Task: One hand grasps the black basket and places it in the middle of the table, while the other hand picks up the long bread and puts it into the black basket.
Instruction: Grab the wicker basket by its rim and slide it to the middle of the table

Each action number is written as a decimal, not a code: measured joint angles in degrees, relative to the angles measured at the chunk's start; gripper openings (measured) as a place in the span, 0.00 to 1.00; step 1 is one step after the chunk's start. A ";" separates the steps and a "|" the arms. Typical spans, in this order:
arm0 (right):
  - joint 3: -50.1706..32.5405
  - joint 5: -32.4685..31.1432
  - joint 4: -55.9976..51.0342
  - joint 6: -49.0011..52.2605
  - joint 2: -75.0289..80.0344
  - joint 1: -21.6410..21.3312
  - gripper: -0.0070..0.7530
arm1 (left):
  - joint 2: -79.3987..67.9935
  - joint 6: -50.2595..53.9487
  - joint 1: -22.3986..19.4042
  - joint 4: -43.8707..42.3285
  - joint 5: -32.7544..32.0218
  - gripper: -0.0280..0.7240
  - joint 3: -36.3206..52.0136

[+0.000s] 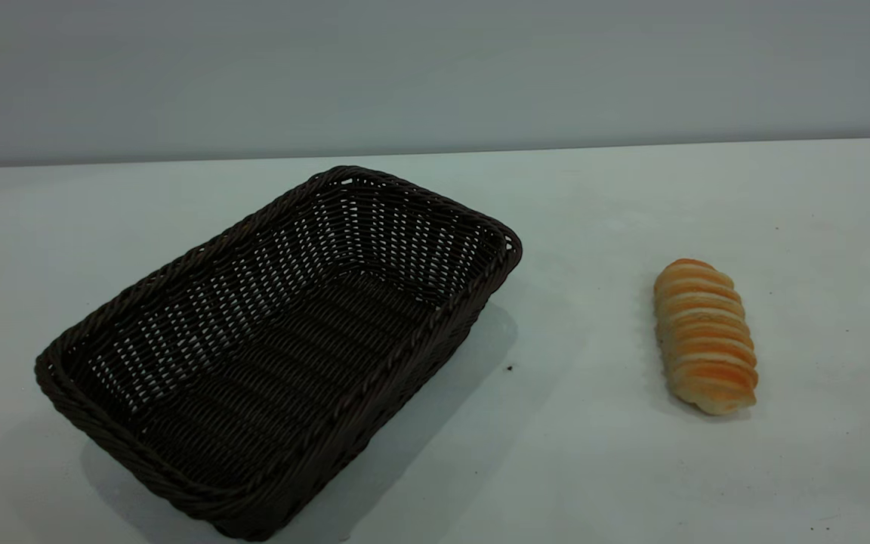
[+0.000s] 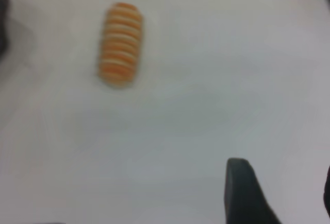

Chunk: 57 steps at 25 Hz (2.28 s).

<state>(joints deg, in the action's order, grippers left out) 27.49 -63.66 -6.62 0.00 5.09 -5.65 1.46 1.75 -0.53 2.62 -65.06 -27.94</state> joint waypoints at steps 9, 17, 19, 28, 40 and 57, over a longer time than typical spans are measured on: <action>-2.37 22.06 -10.02 0.00 3.81 0.00 0.48 | -4.47 10.99 0.00 1.91 5.49 0.70 -0.27; -8.44 34.70 -13.41 0.47 25.54 0.00 0.48 | -24.42 21.28 0.00 3.47 25.52 0.70 -0.39; -8.88 38.42 -15.26 0.00 30.73 0.00 0.48 | -33.23 20.26 0.00 3.66 28.60 0.70 -0.39; -9.05 47.46 -20.67 -12.30 51.48 0.00 0.48 | -65.74 15.98 0.00 12.06 45.71 0.70 -0.39; -9.05 55.71 -28.26 -18.63 59.85 0.00 0.48 | -84.47 10.23 7.54 30.33 58.42 0.70 -0.49; -9.05 55.86 -30.57 -18.69 59.90 0.00 0.48 | -85.11 10.06 10.43 30.63 52.30 0.70 -0.56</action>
<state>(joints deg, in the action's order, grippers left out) 18.44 -7.81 -37.19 -18.69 64.98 -5.65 -83.66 11.82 9.90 33.25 -12.76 -28.51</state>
